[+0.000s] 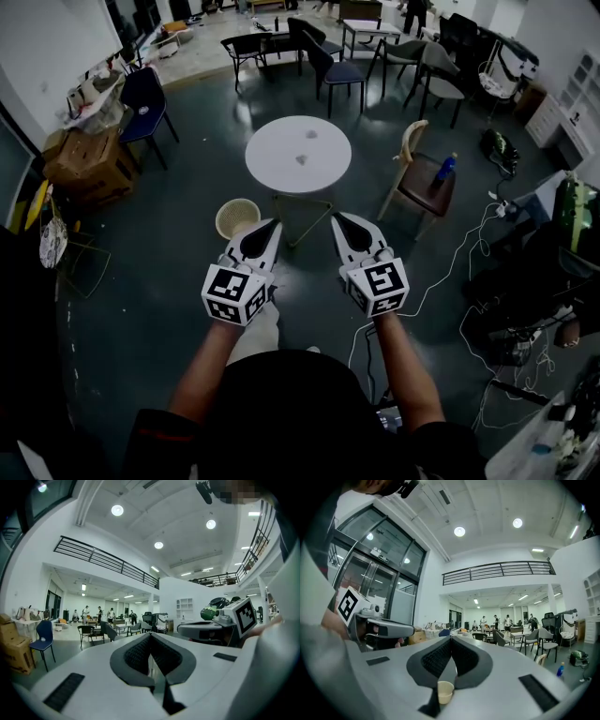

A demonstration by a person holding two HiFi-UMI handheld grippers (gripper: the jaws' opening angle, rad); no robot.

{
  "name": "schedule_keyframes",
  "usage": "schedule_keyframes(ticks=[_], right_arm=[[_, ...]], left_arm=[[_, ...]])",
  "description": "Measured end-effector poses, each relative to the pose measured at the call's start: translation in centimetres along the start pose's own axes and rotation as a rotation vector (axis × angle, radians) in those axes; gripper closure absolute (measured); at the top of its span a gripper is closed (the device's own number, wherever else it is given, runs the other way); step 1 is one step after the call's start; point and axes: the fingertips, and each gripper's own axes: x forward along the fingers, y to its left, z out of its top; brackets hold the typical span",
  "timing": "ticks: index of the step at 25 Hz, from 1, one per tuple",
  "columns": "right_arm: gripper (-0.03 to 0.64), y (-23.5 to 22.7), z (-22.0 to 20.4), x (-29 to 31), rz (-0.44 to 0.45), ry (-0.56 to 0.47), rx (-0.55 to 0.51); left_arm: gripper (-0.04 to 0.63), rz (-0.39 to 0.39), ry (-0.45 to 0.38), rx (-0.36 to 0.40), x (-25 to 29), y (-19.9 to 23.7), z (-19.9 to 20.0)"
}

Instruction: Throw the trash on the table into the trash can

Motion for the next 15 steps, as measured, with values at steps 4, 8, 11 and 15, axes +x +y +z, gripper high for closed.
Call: schedule_keyframes(ticks=[4,8,11,15], right_arm=[[0.598,-1.0,0.0,1.7,0.005,0.008,-0.001],[0.598,-2.2,-0.7,4.6,0.003,0.019,-0.019],[0.598,-2.6,-1.3,7.3,0.0,0.044,-0.025],[0.598,-4.8,-2.4,11.4,-0.013,0.071,-0.017]], left_arm=[[0.588,-0.014,0.012,0.001,1.6,0.8,0.0],[0.588,-0.009,0.016,0.001,3.7,3.2,-0.3],[0.588,-0.016,0.018,-0.003,5.5,5.7,-0.7],[0.588,-0.033,0.024,-0.021,9.1,8.9,-1.3]])
